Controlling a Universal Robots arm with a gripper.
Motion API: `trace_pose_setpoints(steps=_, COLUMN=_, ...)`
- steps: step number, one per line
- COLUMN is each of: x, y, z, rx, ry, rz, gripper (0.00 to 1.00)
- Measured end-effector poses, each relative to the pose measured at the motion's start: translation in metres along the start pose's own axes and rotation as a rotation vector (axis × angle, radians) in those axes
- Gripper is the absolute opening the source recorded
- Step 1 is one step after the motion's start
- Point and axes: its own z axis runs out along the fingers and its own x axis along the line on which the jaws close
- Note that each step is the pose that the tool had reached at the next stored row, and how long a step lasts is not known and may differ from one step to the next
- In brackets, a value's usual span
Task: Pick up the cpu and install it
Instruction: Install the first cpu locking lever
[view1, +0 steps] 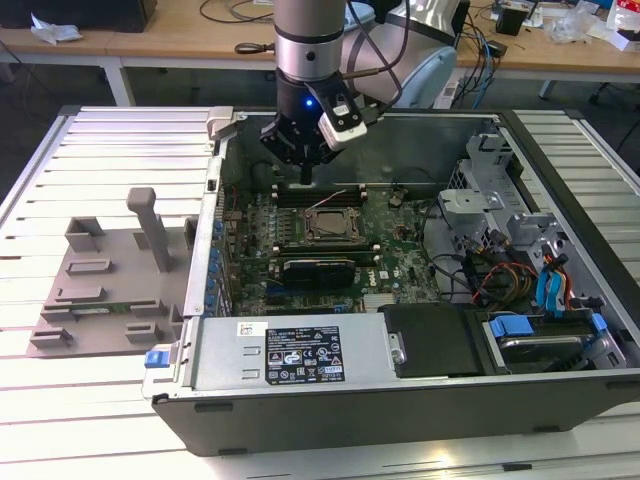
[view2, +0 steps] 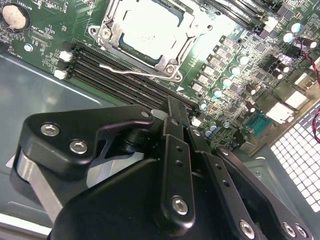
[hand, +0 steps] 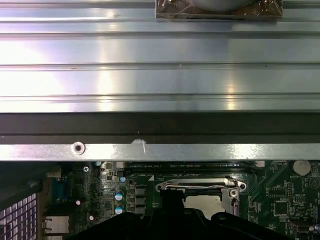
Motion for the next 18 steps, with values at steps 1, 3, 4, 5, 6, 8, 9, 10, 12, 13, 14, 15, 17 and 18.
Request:
trace_pose_setpoints(steps=1, x=0.0, y=0.0, z=0.0003, rx=-0.0002, ry=-0.0001, rz=0.0, gripper=0.11)
trace_pose_setpoints(steps=3, x=-0.0001, y=-0.0002, z=0.001, rx=-0.0104, ry=0.0, rz=0.0, gripper=0.11)
trace_pose_setpoints(steps=4, x=0.0, y=-0.0014, z=0.0011, rx=-0.0309, ry=0.0004, rz=0.001, gripper=0.11)
trace_pose_setpoints(steps=5, x=0.0, y=-0.0028, z=0.0011, rx=-0.0571, ry=0.0007, rz=0.001, gripper=0.11)
trace_pose_setpoints(steps=6, x=0.0, y=-0.0047, z=0.0012, rx=-0.0884, ry=0.0011, rz=0.002, gripper=0.11)
trace_pose_setpoints(steps=8, x=-0.0001, y=-0.0105, z=0.0018, rx=-0.1147, ry=0.0014, rz=0.002, gripper=0.11)
trace_pose_setpoints(steps=9, x=-0.0004, y=-0.0143, z=0.0026, rx=-0.1147, ry=0.0014, rz=0.002, gripper=0.11)
trace_pose_setpoints(steps=10, x=-0.0033, y=-0.0151, z=0.0044, rx=-0.1146, ry=0.0024, rz=0.002, gripper=0.11)
trace_pose_setpoints(steps=12, x=-0.0077, y=-0.0151, z=0.0072, rx=-0.1119, ry=0.004, rz=0.002, gripper=0.11)
trace_pose_setpoints(steps=13, x=-0.0105, y=-0.0152, z=0.0088, rx=-0.1057, ry=0.0045, rz=0.002, gripper=0.11)
trace_pose_setpoints(steps=14, x=-0.013, y=-0.0152, z=0.0095, rx=-0.0889, ry=0.0048, rz=0.001, gripper=0.11)
trace_pose_setpoints(steps=15, x=-0.0149, y=-0.0151, z=0.01, rx=-0.072, ry=0.0051, rz=0.0, gripper=0.11)
trace_pose_setpoints(steps=17, x=-0.0179, y=-0.0143, z=0.0122, rx=-0.0478, ry=0.0057, rz=-0.002, gripper=0.11)
trace_pose_setpoints(steps=18, x=-0.0184, y=-0.0135, z=0.0151, rx=-0.0474, ry=0.0062, rz=-0.005, gripper=0.11)
